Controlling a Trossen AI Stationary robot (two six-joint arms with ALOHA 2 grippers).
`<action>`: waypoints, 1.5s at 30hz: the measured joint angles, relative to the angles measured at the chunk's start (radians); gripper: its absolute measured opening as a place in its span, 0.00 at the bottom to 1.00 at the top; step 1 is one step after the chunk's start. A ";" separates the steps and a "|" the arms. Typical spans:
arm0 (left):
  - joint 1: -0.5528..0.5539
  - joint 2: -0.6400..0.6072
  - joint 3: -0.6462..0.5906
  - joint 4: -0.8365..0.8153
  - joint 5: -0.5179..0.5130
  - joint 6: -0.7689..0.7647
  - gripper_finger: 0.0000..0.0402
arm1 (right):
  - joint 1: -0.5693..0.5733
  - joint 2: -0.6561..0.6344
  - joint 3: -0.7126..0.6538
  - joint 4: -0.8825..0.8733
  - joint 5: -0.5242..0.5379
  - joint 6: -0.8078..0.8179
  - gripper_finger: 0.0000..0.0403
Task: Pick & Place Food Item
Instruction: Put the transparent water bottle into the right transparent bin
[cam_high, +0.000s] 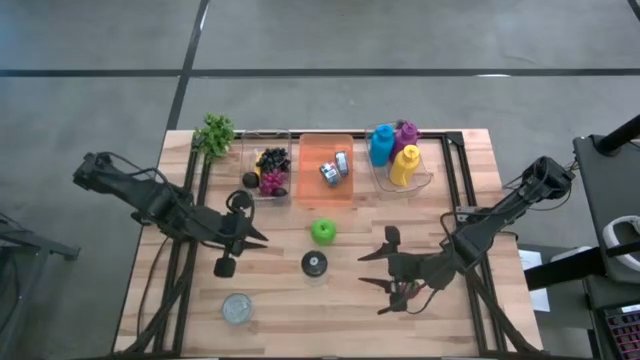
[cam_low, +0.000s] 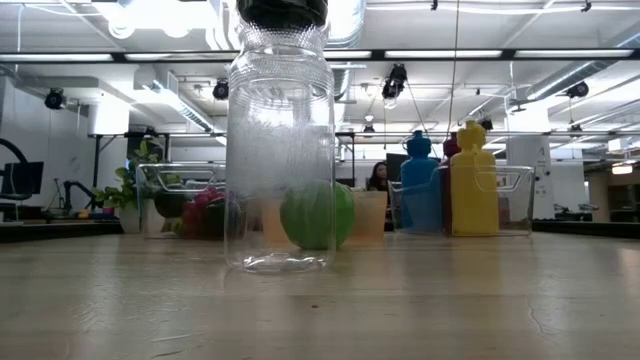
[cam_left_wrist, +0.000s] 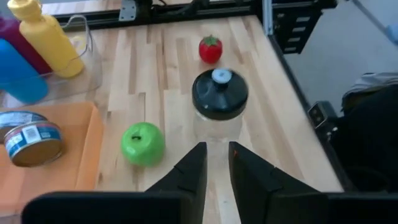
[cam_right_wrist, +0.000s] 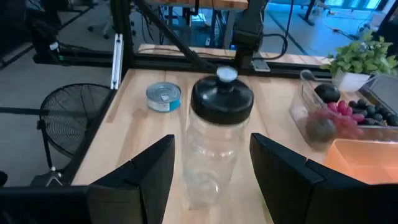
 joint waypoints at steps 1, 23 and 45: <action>0.000 -0.002 -0.015 0.012 -0.002 0.000 0.17 | -0.001 0.000 -0.012 0.007 0.000 0.001 0.51; 0.000 -0.001 -0.078 0.053 -0.004 0.007 0.17 | -0.007 0.003 -0.045 0.028 -0.003 -0.003 0.51; 0.000 0.003 -0.080 0.050 -0.004 -0.021 0.17 | -0.007 0.003 -0.049 0.027 -0.032 -0.065 0.20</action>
